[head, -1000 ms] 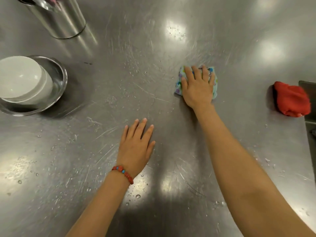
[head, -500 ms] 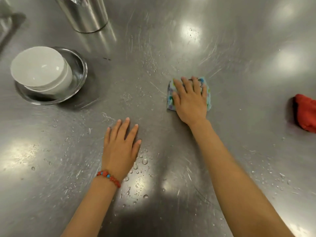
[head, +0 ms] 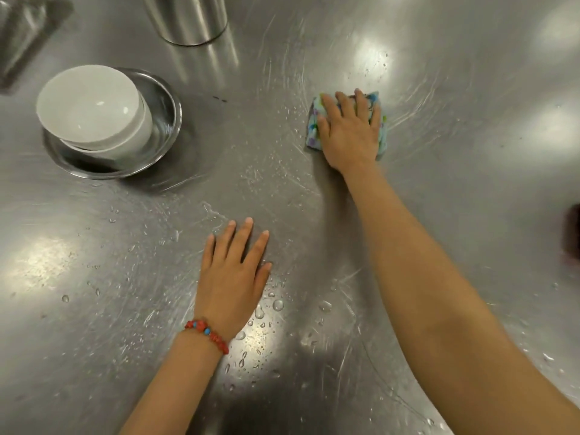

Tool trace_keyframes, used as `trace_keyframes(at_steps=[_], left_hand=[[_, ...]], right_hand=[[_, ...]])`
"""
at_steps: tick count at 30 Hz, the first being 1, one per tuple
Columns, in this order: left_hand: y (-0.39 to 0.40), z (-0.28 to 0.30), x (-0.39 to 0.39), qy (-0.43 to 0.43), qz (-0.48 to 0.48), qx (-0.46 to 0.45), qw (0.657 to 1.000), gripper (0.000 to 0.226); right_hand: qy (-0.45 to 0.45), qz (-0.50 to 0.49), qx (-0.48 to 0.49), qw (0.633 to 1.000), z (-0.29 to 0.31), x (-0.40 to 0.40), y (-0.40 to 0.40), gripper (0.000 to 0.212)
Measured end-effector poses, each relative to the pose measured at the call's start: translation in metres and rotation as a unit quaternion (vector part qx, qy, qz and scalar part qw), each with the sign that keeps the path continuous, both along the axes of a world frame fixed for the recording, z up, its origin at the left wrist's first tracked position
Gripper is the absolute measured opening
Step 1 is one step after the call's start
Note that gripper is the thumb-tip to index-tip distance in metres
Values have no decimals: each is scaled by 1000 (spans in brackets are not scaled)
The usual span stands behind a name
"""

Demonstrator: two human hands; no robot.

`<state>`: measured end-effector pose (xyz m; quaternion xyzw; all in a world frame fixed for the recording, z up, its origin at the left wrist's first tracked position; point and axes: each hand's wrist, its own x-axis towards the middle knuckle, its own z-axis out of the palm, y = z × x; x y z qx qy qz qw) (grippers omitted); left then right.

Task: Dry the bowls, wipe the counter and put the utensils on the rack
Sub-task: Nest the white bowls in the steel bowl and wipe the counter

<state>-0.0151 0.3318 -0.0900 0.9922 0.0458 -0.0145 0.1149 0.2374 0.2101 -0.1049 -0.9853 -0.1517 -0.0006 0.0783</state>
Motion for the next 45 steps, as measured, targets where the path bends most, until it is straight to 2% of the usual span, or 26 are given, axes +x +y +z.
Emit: trace_keyframes(at_steps=[4,7,9,13,17,21,27,29,34,36,42,45], left_hand=[[1,-1,0,11,-6,5,1000,43],[4,1,0,33,-6,6,999,56],[4,1,0,39,-4,12,999,61],[4,-1,0,-2,-7,28,1000,41],[7,-1,-1,-13,-8,24,1000,51],[9,1,0,0,-15,24,1000,54],[13,3,-2,12,-20,11,1000,53],[13,5,-2,14,-13,2,1000,55],[23,10,-3,18,12,-16,1000,56],[29,10,-3,28,16,-13,999,56],[44,8,-7,32,43,-1,999,44],[54,10,-14,50,70,-13,996,63]], right_hand=[[-28,87,24,996,-7,-71,4,44],[-10,125,25,992,-4,-66,6,43],[0,110,18,994,0,-30,15,43],[0,49,-2,999,3,9,43,46],[-7,102,8,995,2,-9,24,48],[-14,75,10,997,-5,-16,18,48],[32,36,40,998,0,39,46,48],[33,43,44,998,0,30,47,47],[36,154,62,986,-4,-43,34,45],[34,168,57,984,-6,-56,33,45],[37,147,23,988,-3,15,77,48],[44,112,31,992,-1,37,104,49]])
